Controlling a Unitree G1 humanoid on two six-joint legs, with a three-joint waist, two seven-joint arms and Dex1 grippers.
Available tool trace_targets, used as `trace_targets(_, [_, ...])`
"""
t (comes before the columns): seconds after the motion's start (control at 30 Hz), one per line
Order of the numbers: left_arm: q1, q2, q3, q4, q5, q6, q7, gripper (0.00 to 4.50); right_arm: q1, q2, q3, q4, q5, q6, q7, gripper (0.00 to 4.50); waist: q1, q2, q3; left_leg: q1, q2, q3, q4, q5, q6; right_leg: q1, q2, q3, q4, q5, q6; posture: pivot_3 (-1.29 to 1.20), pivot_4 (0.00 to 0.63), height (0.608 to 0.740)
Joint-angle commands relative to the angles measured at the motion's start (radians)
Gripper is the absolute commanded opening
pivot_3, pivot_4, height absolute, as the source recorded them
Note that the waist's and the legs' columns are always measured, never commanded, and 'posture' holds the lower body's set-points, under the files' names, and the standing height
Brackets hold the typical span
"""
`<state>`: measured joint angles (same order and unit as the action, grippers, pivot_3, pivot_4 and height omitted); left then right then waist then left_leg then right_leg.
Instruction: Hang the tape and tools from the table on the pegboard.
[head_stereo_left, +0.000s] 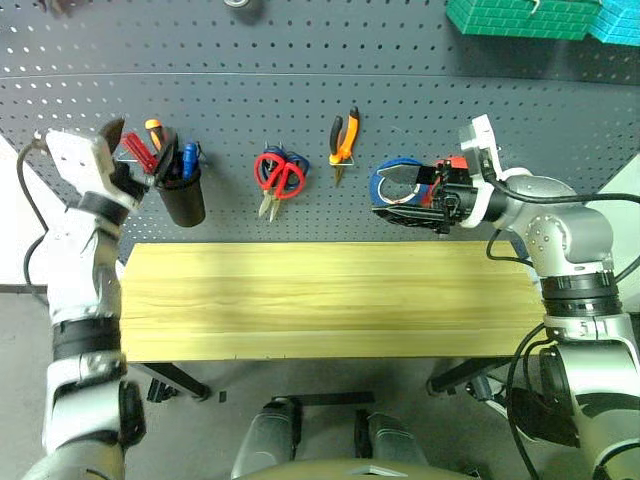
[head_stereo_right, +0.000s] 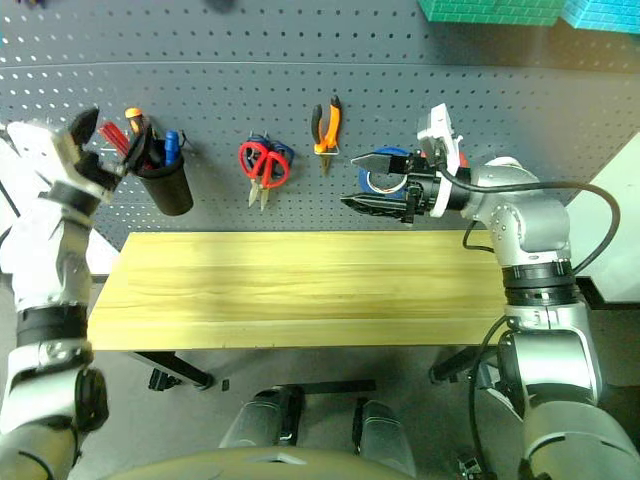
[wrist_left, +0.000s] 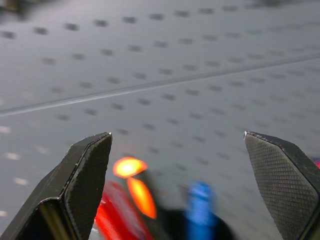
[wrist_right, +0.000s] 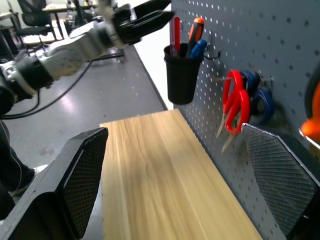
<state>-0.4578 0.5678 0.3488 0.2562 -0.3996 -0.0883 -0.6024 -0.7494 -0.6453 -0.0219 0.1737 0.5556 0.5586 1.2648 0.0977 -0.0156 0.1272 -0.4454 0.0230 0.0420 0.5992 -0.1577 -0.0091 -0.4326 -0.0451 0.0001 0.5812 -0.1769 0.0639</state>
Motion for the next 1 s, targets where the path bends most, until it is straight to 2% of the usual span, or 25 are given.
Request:
trace_targets(0.03, [0.130,0.049,0.051,-0.130,-0.085,0.066,-0.095,4.44,0.045,-0.043,-0.044,-0.052,0.023,0.019,0.009,4.50,-0.007,0.000,0.000,0.000,0.004,0.005,0.000,0.000,0.000,0.000,0.000,0.000,0.000,0.000,0.000,0.15,0.075,0.740])
trace_targets(0.2, [0.308,0.101,0.013,-0.243,-0.142,0.164,-0.254,4.44,0.145,-0.070,-0.045,-0.104,0.020,0.027,0.005,4.50,-0.010,0.000,0.000,0.000,0.012,0.014,0.000,0.000,0.000,-0.003,0.001,-0.006,-0.002,0.003,-0.005,0.15,0.084,0.740])
trace_targets(0.3, [0.352,0.087,-0.026,-0.238,-0.115,0.097,-0.330,4.44,0.203,-0.072,-0.050,-0.125,0.015,0.019,-0.005,4.50,-0.010,0.004,-0.002,-0.001,0.022,0.021,0.000,0.000,0.000,-0.002,0.001,-0.012,-0.008,0.007,-0.008,0.14,0.088,0.740])
trace_targets(0.33, [0.363,0.083,-0.049,-0.225,-0.104,0.073,-0.372,4.44,0.216,-0.065,-0.058,-0.126,0.019,0.016,-0.015,4.50,-0.008,0.007,-0.004,-0.002,0.028,0.024,-0.001,0.000,0.000,0.000,0.004,-0.016,-0.016,0.010,-0.007,0.14,0.094,0.740])
trace_targets(0.37, [0.372,0.082,-0.070,-0.212,-0.091,0.043,-0.412,4.44,0.230,-0.059,-0.063,-0.130,0.018,0.009,-0.026,4.50,-0.003,0.007,-0.005,-0.008,0.041,0.033,-0.005,0.000,0.000,0.001,0.004,-0.024,-0.025,0.018,-0.012,0.13,0.097,0.740])
trace_targets(0.4, [0.375,0.076,-0.090,-0.196,-0.080,0.008,-0.449,4.44,0.247,-0.058,-0.060,-0.127,0.003,-0.017,-0.029,4.50,0.000,0.003,-0.006,-0.013,0.052,0.045,-0.006,0.000,0.000,-0.004,-0.005,-0.036,-0.012,0.019,-0.014,0.12,0.099,0.740])
trace_targets(0.43, [0.371,0.071,-0.098,-0.176,-0.077,-0.018,-0.475,4.44,0.261,-0.059,-0.052,-0.131,-0.010,-0.033,-0.034,4.50,0.001,-0.004,-0.006,-0.012,0.055,0.060,-0.005,0.000,0.000,-0.014,-0.015,-0.041,0.016,0.005,-0.021,0.11,0.105,0.740])
trace_targets(0.47, [0.361,0.067,-0.102,-0.154,-0.087,-0.021,-0.499,4.44,0.274,-0.062,-0.047,-0.135,-0.016,-0.043,-0.033,4.50,0.002,-0.004,-0.005,-0.004,0.052,0.081,-0.001,0.000,0.000,-0.024,-0.024,-0.035,0.039,-0.018,-0.013,0.11,0.108,0.740])
trace_targets(0.5, [0.348,0.065,-0.102,-0.131,-0.098,-0.019,-0.519,4.44,0.283,-0.063,-0.045,-0.138,-0.018,-0.047,-0.035,4.50,0.000,-0.001,-0.004,0.001,0.049,0.086,0.003,0.000,0.000,-0.028,-0.025,-0.036,0.043,-0.022,-0.013,0.11,0.109,0.740])
trace_targets(0.53, [0.331,0.067,-0.102,-0.100,-0.103,-0.016,-0.539,4.44,0.286,-0.059,-0.043,-0.135,-0.022,-0.054,-0.041,4.50,-0.006,0.006,0.000,-0.001,0.049,0.077,0.016,-0.002,0.001,-0.032,-0.027,-0.043,0.037,-0.021,-0.016,0.10,0.111,0.740])
trace_targets(0.6, [0.294,0.072,-0.098,-0.028,-0.100,-0.027,-0.575,4.44,0.290,-0.053,-0.026,-0.125,-0.043,-0.075,-0.046,4.50,-0.012,0.022,0.005,-0.006,0.041,0.030,0.037,-0.003,0.000,-0.022,-0.032,-0.073,0.029,-0.019,-0.019,0.09,0.112,0.740])
trace_targets(0.63, [0.274,0.075,-0.096,0.011,-0.096,-0.036,-0.591,4.44,0.290,-0.048,-0.012,-0.116,-0.061,-0.090,-0.049,4.50,-0.036,0.050,0.000,-0.008,0.041,0.010,0.050,-0.018,-0.012,-0.014,-0.036,-0.095,0.025,-0.018,-0.020,0.08,0.114,0.740])
trace_targets(0.67, [0.257,0.072,-0.098,0.040,-0.093,-0.038,-0.598,4.44,0.287,-0.043,-0.005,-0.098,-0.073,-0.102,-0.050,4.50,-0.036,0.063,-0.004,-0.032,0.058,-0.019,0.058,-0.025,-0.009,0.013,-0.011,-0.118,-0.023,0.013,-0.017,0.08,0.114,0.740])
trace_targets(0.7, [0.242,0.070,-0.100,0.063,-0.088,-0.043,-0.604,4.44,0.283,-0.038,-0.002,-0.084,-0.078,-0.107,-0.051,4.50,-0.025,0.046,-0.011,-0.047,0.077,-0.014,0.040,-0.025,-0.009,0.014,-0.003,-0.136,0.004,0.028,-0.027,0.08,0.113,0.740])
trace_targets(0.73, [0.231,0.069,-0.103,0.081,-0.084,-0.051,-0.614,4.44,0.278,-0.035,0.000,-0.079,-0.079,-0.109,-0.050,4.50,-0.032,0.022,-0.007,-0.041,0.077,0.008,0.027,-0.024,-0.007,0.020,-0.019,-0.144,0.086,-0.041,-0.030,0.08,0.116,0.740])
trace_targets(0.77, [0.222,0.065,-0.109,0.095,-0.076,-0.061,-0.618,4.44,0.273,-0.032,0.000,-0.071,-0.080,-0.112,-0.047,4.50,-0.032,0.017,-0.001,-0.026,0.046,0.012,0.012,-0.017,-0.002,0.049,-0.028,-0.121,0.079,-0.126,-0.012,0.08,0.124,0.740])
trace_targets(0.8, [0.218,0.064,-0.112,0.106,-0.068,-0.074,-0.623,4.44,0.270,-0.028,0.001,-0.069,-0.080,-0.112,-0.048,4.50,-0.035,0.018,0.003,-0.015,0.020,0.004,0.002,-0.004,-0.002,0.052,-0.037,-0.104,0.084,-0.144,-0.006,0.07,0.123,0.740])
trace_targets(0.83, [0.218,0.061,-0.114,0.113,-0.061,-0.086,-0.625,4.44,0.269,-0.025,0.002,-0.065,-0.081,-0.114,-0.049,4.50,-0.037,0.017,0.006,0.005,0.012,0.005,-0.003,0.001,-0.007,0.061,-0.045,-0.099,0.084,-0.146,-0.008,0.07,0.123,0.740])
trace_targets(0.87, [0.221,0.057,-0.115,0.111,-0.058,-0.088,-0.624,4.44,0.268,-0.024,0.006,-0.061,-0.085,-0.119,-0.048,4.50,-0.040,0.017,0.007,0.009,0.013,0.005,-0.002,0.002,-0.008,0.067,-0.046,-0.100,0.084,-0.146,-0.009,0.07,0.126,0.740])
trace_targets(0.93, [0.239,0.049,-0.121,0.087,-0.056,-0.084,-0.620,4.44,0.265,-0.024,0.009,-0.052,-0.088,-0.124,-0.046,4.50,-0.055,0.016,0.007,0.010,0.019,0.007,0.001,0.002,-0.008,0.069,-0.046,-0.100,0.082,-0.143,-0.012,0.07,0.124,0.740])
trace_targets(1.0, [0.261,0.046,-0.128,0.066,-0.051,-0.087,-0.619,4.44,0.258,-0.027,0.012,-0.044,-0.093,-0.131,-0.042,4.50,-0.059,0.016,0.007,0.008,0.019,0.011,0.003,0.001,-0.005,0.069,-0.046,-0.098,0.079,-0.141,-0.009,0.07,0.120,0.740])
